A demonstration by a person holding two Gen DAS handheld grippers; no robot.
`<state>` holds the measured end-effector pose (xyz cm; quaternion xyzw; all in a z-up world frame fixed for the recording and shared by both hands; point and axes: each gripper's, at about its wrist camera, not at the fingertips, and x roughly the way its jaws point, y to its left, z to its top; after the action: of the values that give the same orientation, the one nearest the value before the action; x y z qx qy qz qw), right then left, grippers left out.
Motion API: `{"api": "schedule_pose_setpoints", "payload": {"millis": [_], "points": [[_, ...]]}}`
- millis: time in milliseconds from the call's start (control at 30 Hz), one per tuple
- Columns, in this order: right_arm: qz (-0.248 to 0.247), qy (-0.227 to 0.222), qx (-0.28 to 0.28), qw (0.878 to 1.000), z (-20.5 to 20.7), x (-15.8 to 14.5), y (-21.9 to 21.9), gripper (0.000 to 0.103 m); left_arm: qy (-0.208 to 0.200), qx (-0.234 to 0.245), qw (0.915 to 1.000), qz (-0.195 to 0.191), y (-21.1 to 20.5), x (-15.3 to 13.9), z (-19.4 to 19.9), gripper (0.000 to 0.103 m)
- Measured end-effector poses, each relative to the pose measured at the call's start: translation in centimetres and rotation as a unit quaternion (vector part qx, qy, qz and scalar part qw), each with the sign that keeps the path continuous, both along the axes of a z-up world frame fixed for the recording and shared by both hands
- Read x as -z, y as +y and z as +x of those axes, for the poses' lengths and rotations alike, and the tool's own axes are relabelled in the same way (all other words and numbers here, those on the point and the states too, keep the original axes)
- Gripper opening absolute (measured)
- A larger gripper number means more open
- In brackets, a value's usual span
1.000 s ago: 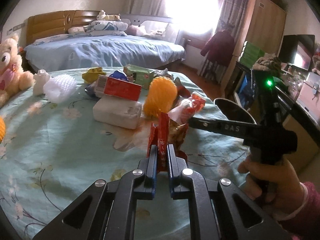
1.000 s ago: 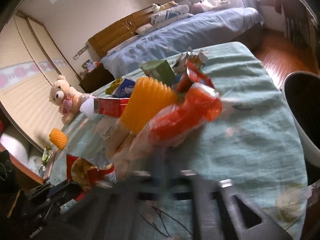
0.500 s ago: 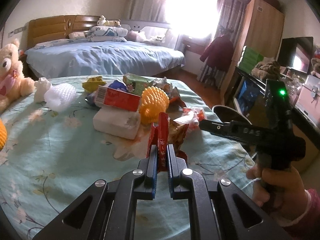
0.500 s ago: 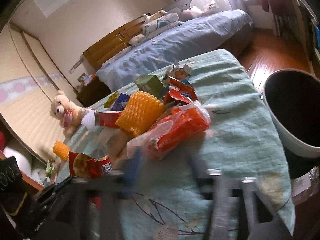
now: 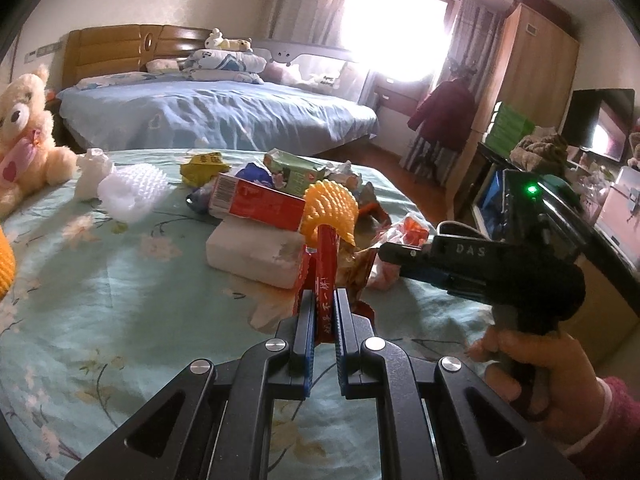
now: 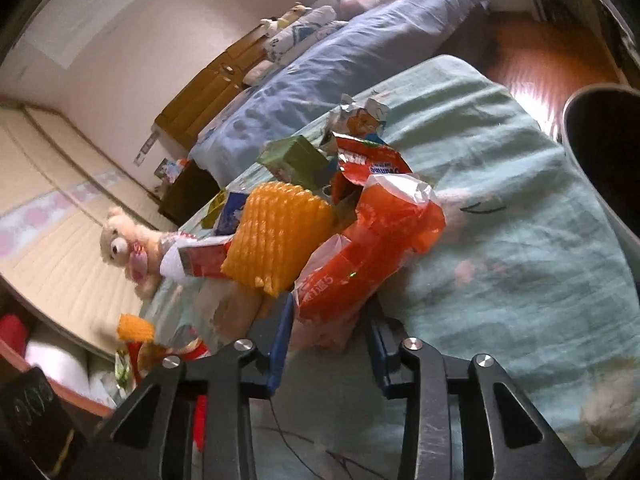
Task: Collect trash
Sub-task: 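Carry the red packet and orange bag in both grippers over the black bin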
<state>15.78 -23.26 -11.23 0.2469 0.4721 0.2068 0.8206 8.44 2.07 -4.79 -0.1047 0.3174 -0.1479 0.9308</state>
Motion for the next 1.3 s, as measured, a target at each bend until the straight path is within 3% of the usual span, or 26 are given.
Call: {"api": "schedule_pose_setpoints", "payload": {"millis": [267,667,1300], "points": [[-0.049,-0.042,-0.006,0.998,-2.7,-2.0,-2.6,0.032,0.002,0.028,0.9996,-0.002,-2.6,-0.4,2.0,0.007],[-0.081,-0.061,0.047,0.994,-4.8,-3.5,-10.6,0.032,0.002,0.082,0.9966,0.002,-8.9,-0.8,5.8,0.007],[-0.155,-0.059,0.074,0.983,-3.4,-3.5,-18.4,0.032,0.004,0.123,0.9919,0.032,-17.5,-1.0,12.3,0.007]]}}
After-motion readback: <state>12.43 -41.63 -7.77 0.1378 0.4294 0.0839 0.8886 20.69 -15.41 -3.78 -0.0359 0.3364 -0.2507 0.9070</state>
